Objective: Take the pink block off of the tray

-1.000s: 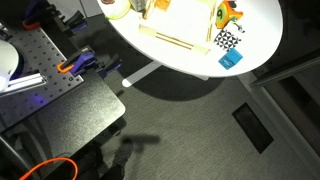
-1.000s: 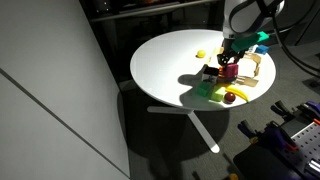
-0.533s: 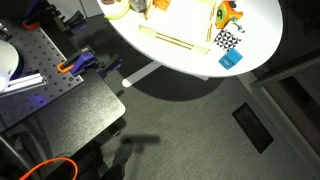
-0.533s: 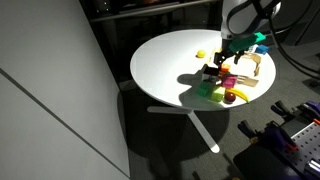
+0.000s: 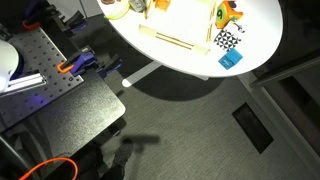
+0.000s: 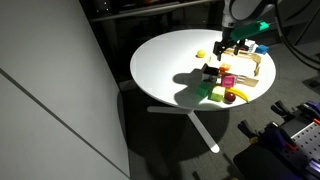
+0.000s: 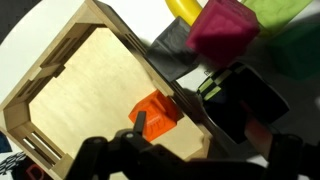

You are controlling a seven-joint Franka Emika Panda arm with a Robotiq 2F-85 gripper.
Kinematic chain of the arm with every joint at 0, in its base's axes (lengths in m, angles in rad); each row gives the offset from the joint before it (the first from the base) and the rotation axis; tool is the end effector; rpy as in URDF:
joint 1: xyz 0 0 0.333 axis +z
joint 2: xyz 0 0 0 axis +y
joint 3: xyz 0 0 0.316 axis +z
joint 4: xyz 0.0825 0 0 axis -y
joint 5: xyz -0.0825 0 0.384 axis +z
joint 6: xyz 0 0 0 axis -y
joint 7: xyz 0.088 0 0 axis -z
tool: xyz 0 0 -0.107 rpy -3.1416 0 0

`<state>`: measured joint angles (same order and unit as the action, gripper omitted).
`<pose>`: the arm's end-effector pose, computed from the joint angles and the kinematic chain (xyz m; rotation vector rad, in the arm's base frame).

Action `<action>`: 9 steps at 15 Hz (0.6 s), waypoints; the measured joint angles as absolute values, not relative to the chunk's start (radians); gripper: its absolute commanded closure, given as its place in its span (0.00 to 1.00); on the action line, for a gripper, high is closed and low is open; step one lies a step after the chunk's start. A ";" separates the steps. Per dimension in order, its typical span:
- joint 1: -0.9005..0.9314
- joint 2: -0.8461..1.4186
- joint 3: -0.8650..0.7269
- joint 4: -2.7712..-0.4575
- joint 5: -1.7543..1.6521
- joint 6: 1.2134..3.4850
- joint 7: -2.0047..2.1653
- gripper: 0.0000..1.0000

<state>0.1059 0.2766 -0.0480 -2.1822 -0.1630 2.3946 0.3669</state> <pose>0.5522 0.0307 0.2564 2.9974 -0.2770 -0.0568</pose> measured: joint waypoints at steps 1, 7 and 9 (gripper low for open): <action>0.106 0.262 -0.047 -2.182 -0.160 2.370 0.361 0.00; 0.099 0.157 -0.034 -2.183 -0.102 2.134 0.255 0.00; 0.093 0.128 -0.031 -2.183 -0.098 2.080 0.205 0.00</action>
